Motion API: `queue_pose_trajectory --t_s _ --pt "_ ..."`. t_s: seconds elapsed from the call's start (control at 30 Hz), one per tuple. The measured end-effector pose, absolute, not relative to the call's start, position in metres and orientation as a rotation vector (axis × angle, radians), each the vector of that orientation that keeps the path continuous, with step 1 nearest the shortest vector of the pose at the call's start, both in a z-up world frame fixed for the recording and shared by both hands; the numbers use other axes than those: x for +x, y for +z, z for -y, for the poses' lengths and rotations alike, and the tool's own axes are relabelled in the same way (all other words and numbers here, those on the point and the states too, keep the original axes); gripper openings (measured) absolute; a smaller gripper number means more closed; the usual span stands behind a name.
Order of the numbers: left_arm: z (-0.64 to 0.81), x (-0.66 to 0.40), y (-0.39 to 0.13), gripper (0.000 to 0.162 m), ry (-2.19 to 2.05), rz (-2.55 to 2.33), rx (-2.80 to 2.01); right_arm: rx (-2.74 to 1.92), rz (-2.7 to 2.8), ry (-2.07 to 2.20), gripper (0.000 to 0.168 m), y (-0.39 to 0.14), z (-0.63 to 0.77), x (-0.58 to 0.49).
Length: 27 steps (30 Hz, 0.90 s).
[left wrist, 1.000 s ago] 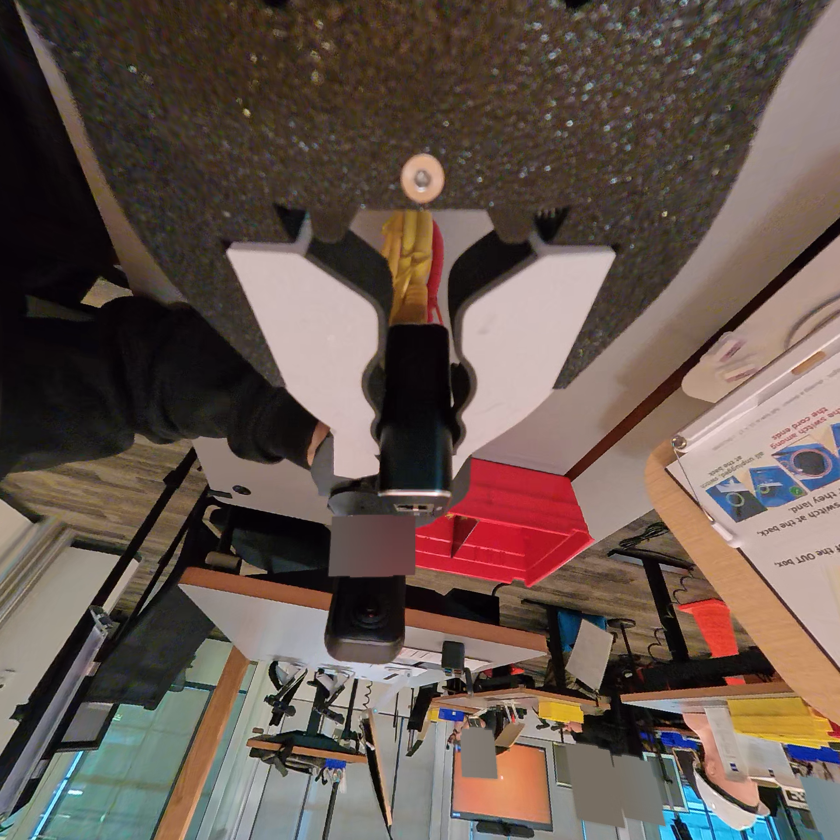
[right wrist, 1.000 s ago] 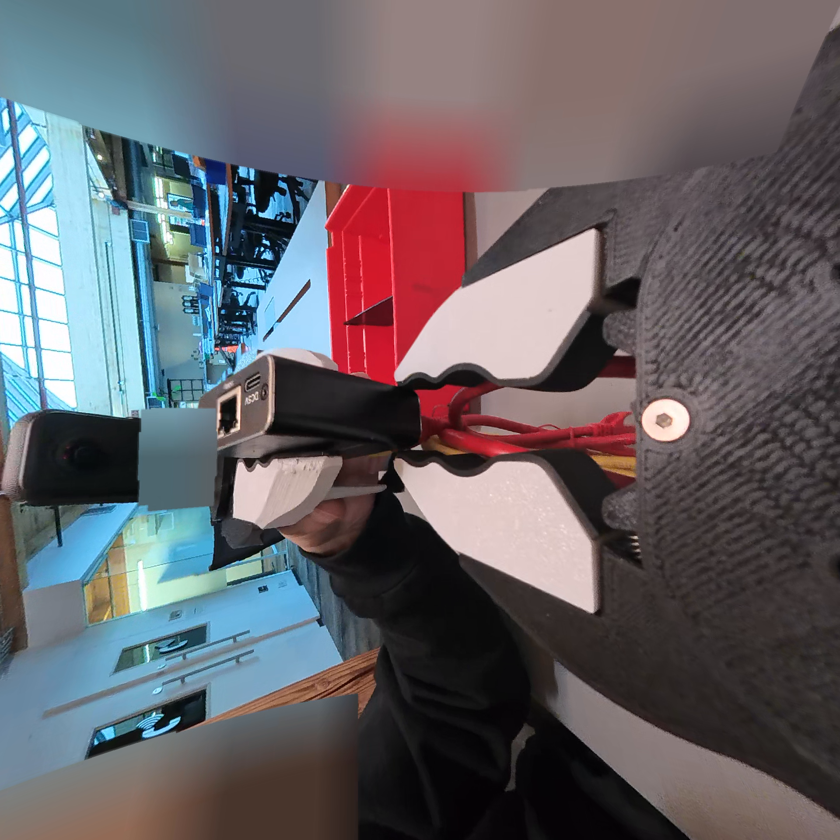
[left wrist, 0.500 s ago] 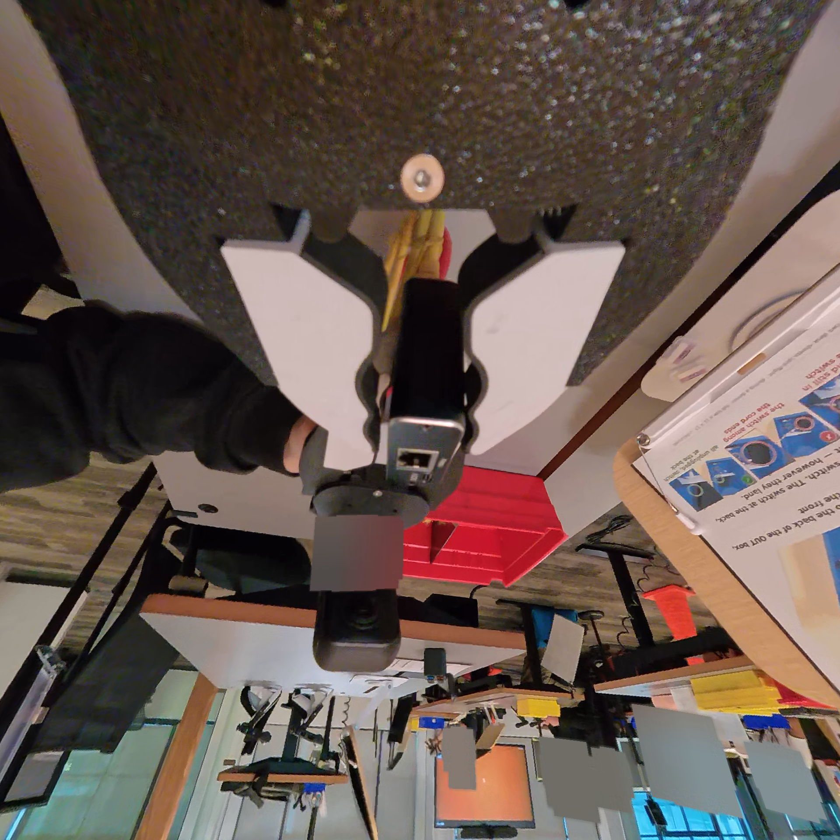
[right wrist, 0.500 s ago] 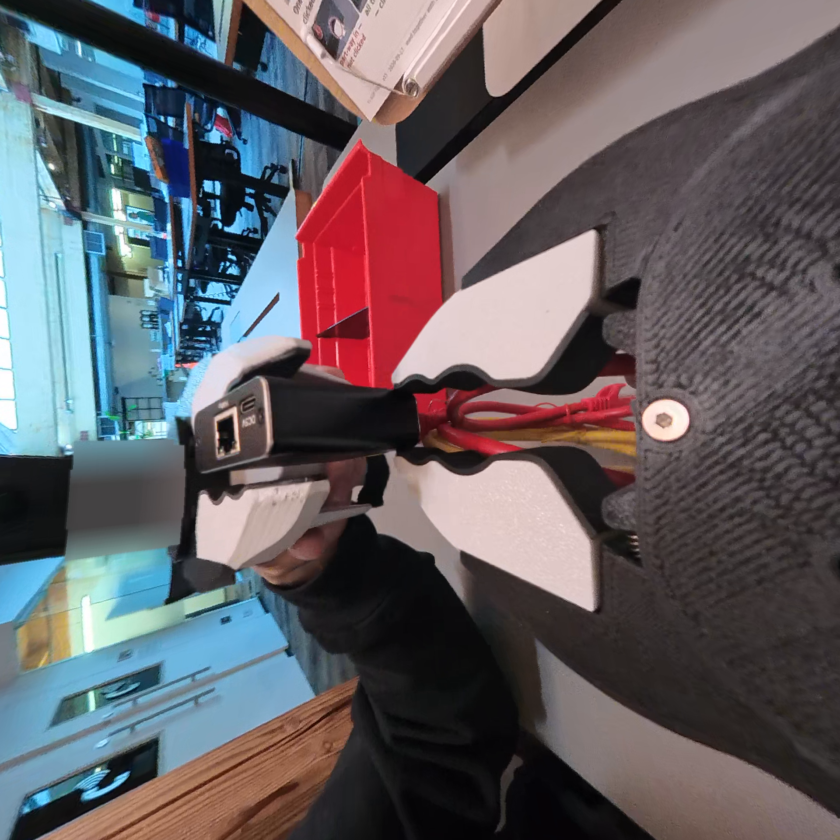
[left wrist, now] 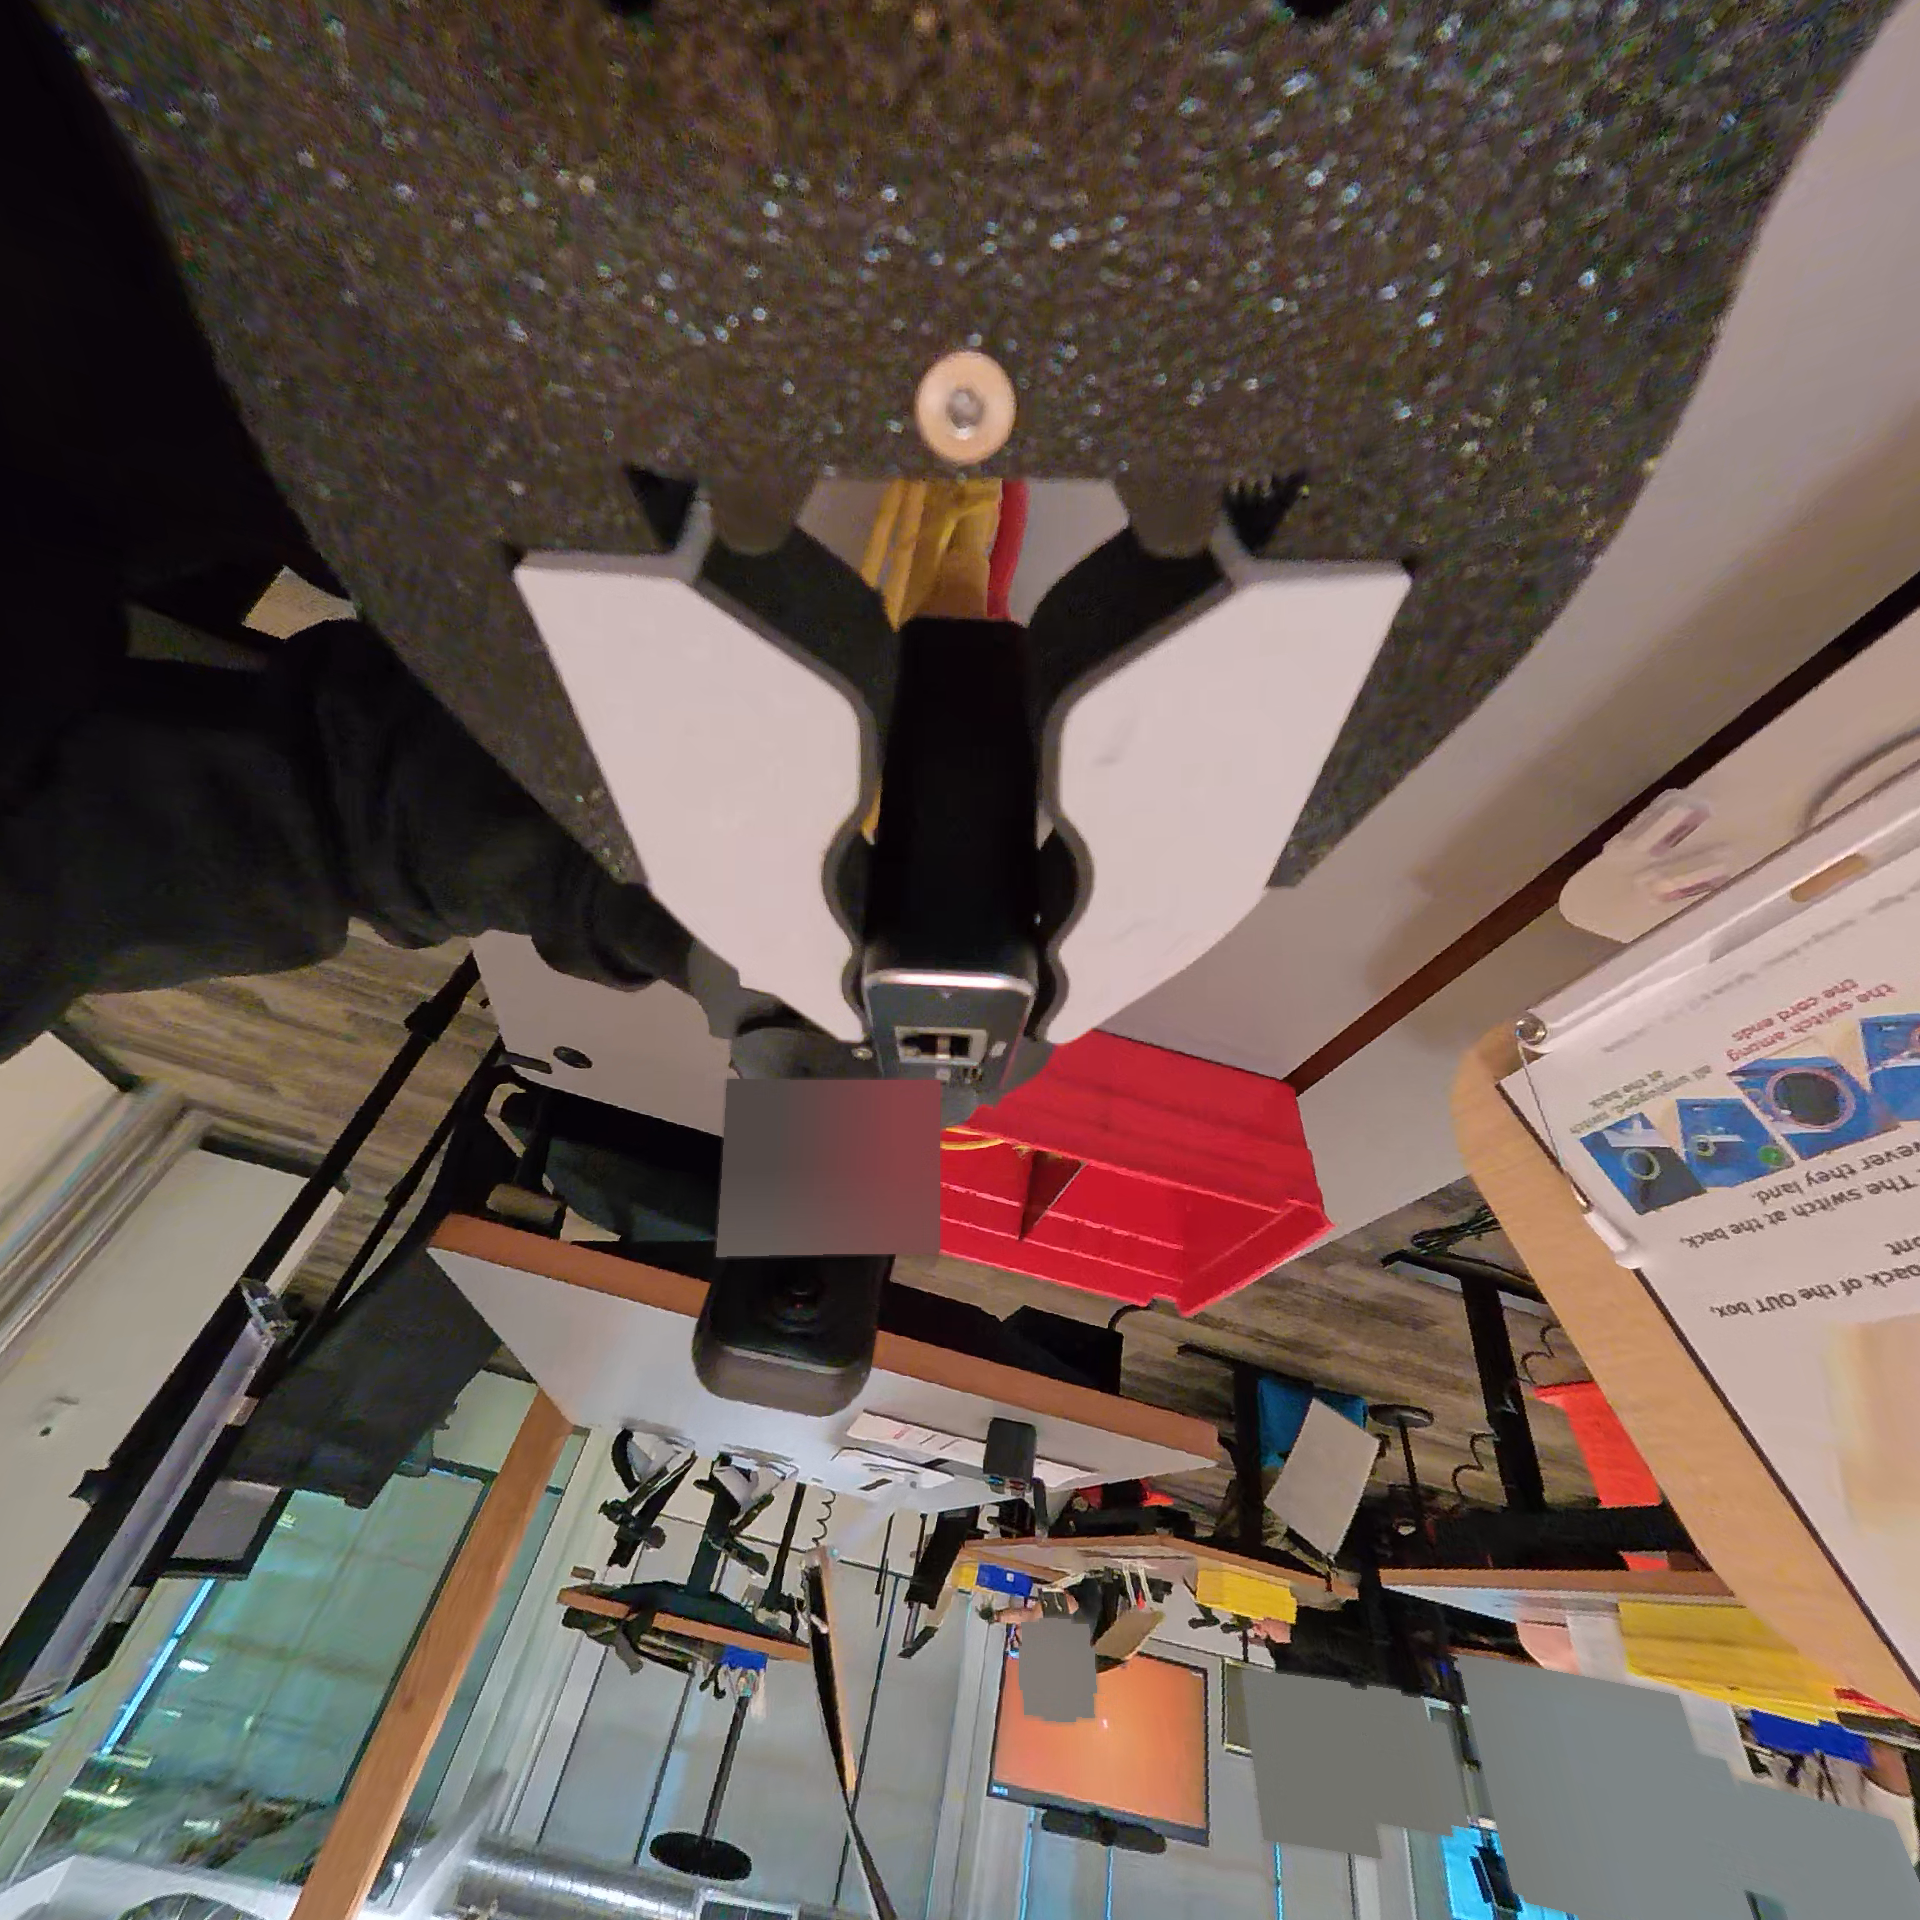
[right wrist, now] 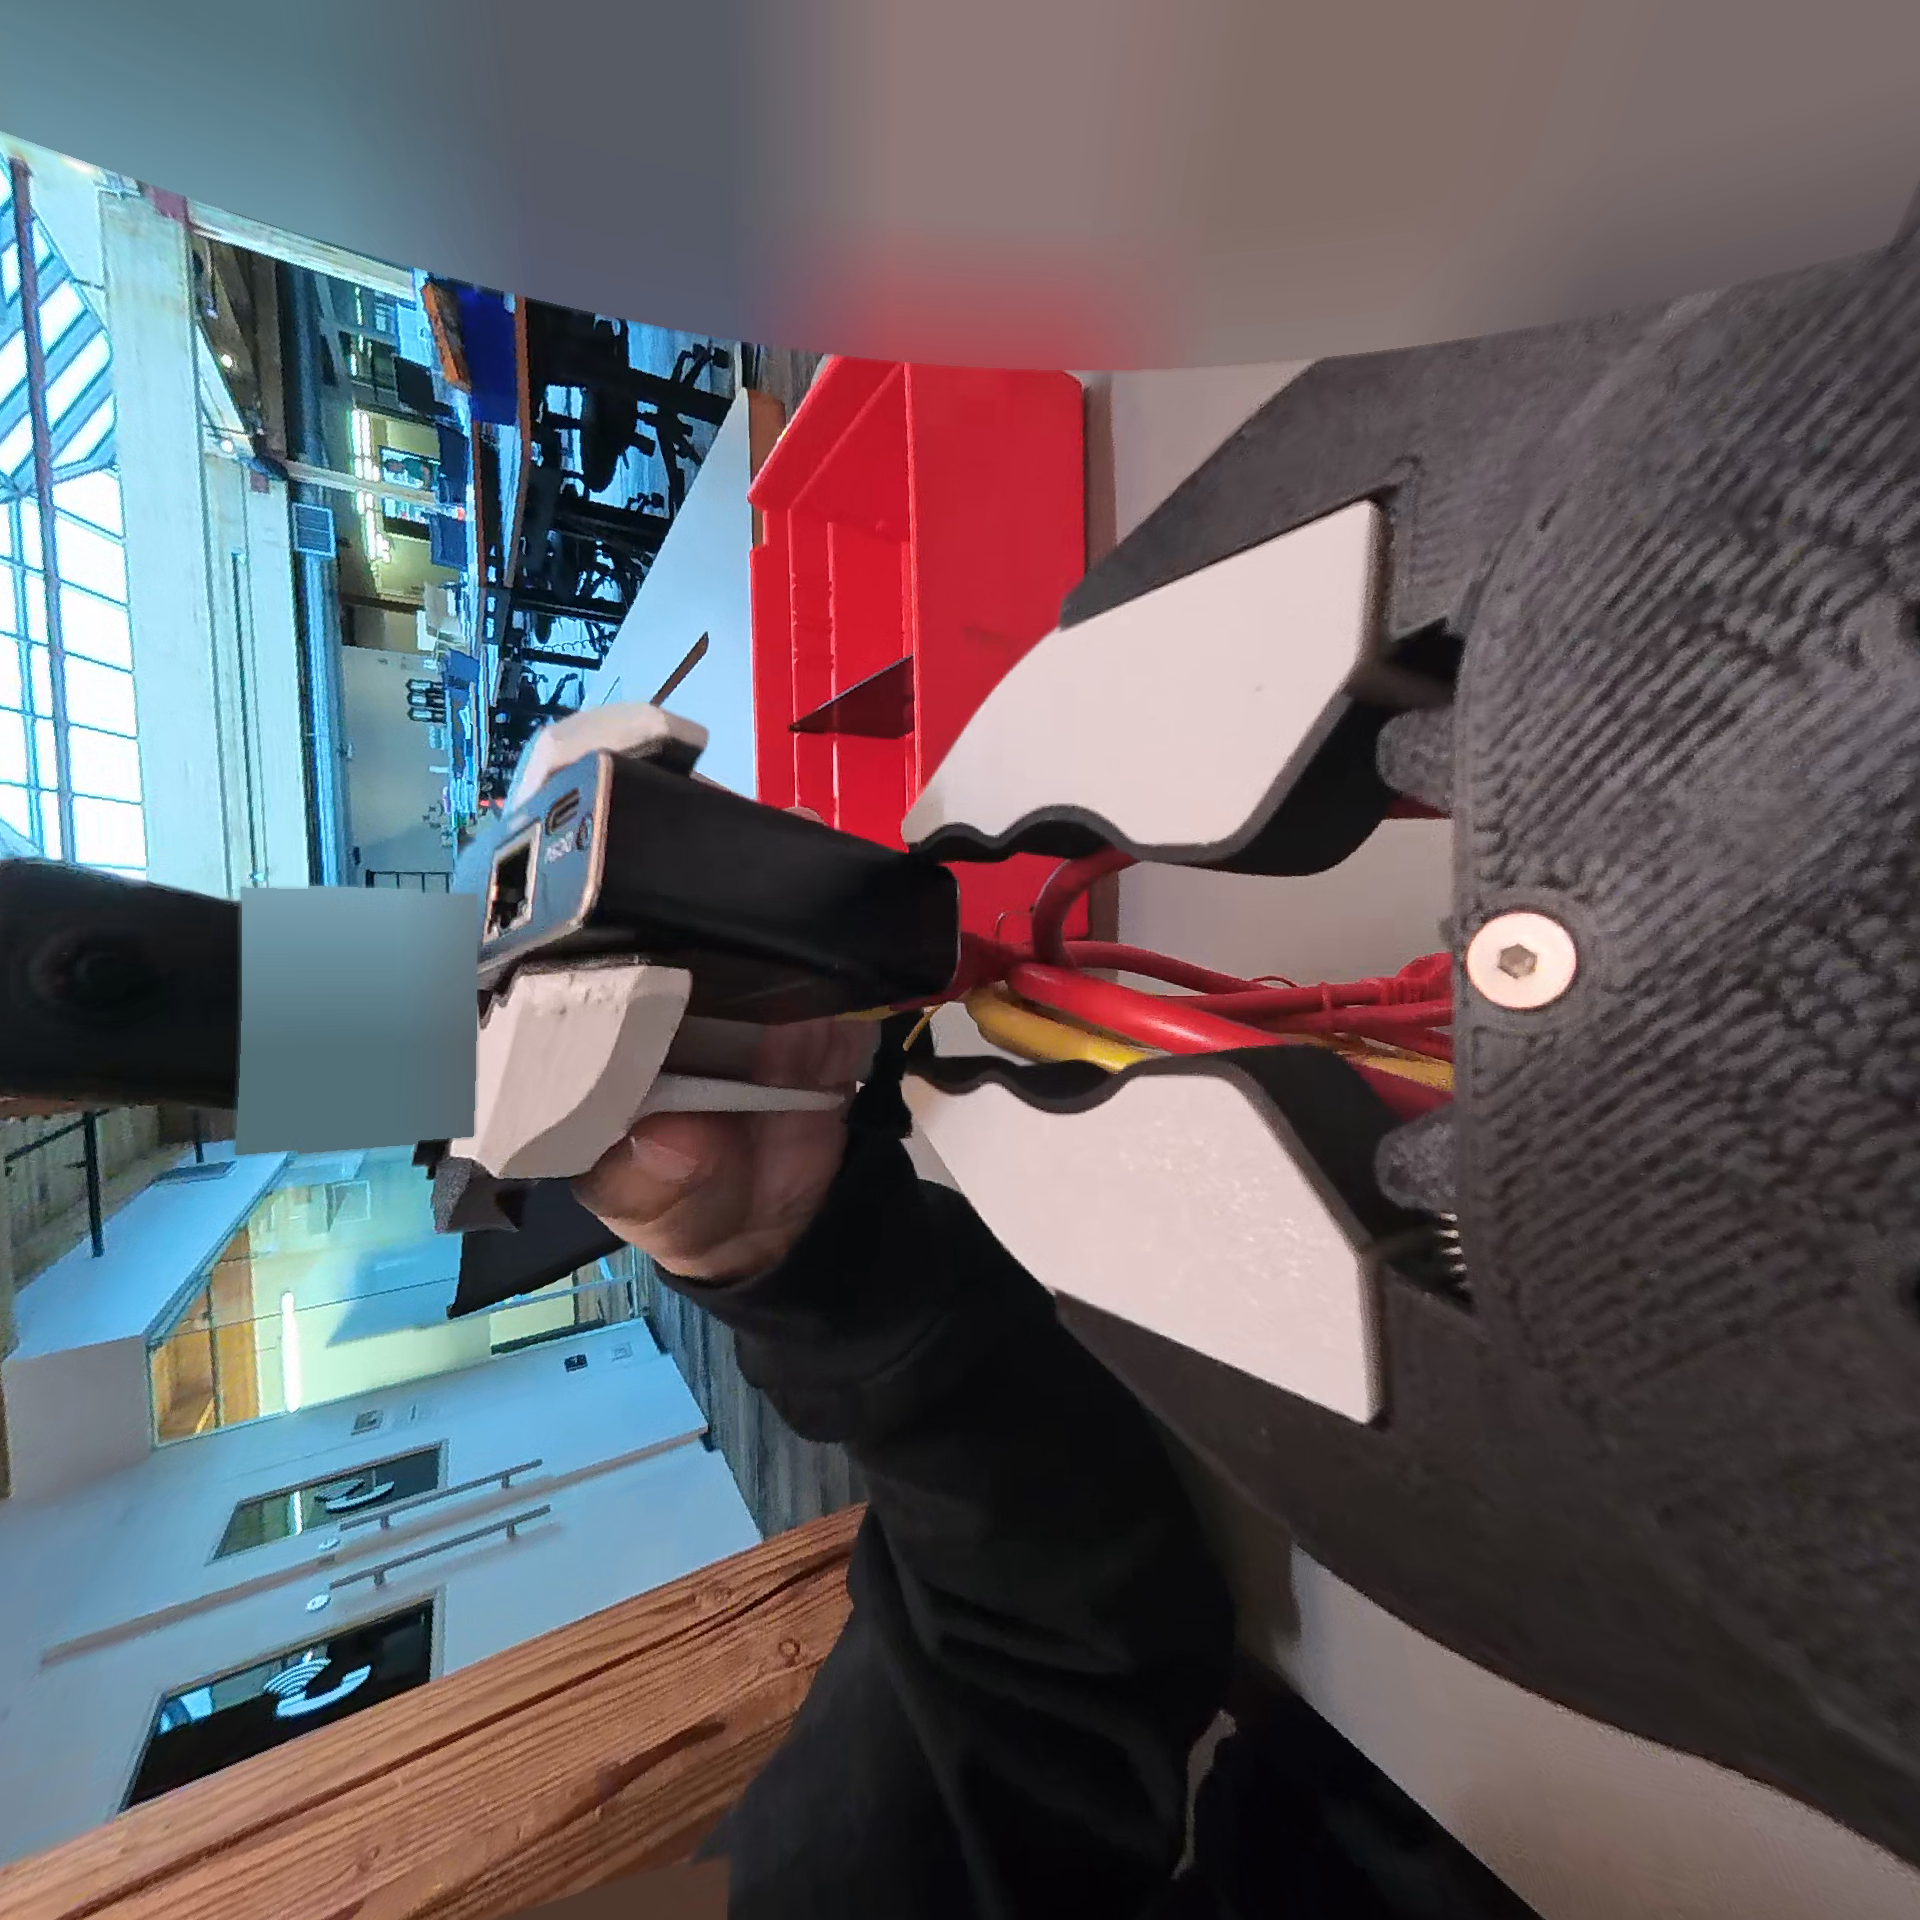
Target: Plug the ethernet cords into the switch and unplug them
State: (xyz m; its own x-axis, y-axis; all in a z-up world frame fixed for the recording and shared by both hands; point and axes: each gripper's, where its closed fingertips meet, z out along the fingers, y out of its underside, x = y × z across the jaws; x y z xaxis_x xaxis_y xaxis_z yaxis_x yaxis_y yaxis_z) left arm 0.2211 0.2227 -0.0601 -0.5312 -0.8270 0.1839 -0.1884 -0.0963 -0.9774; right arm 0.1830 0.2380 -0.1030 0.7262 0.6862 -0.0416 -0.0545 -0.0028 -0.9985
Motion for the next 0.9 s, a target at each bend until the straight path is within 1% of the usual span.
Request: queue_pose_trajectory --t_s 0.2,0.5,0.7,0.77,0.83,0.9 --pt "-0.222 0.223 -0.060 0.027 -1.671 -1.678 -1.114 -1.452 0.498 0.680 0.026 -0.103 -0.240 0.187" --pt "-0.223 0.223 -0.059 0.027 -1.659 -1.673 -1.105 -1.429 0.481 0.691 0.026 -0.101 -0.242 0.186" --pt "-0.222 0.218 -0.054 0.028 -1.664 -1.668 -1.015 -1.433 0.483 0.658 0.024 -0.097 -0.243 0.184" --pt "-0.221 0.216 -0.053 0.029 -1.626 -1.672 -0.977 -1.446 0.490 0.632 0.024 -0.098 -0.243 0.184" --pt "-0.224 0.218 -0.053 0.040 -1.533 -1.651 -0.951 -1.470 0.484 0.631 0.024 -0.101 -0.244 0.185" --pt "-0.218 0.217 -0.063 0.035 -1.458 -1.740 -0.947 -1.496 0.529 0.611 0.024 -0.106 -0.243 0.182"
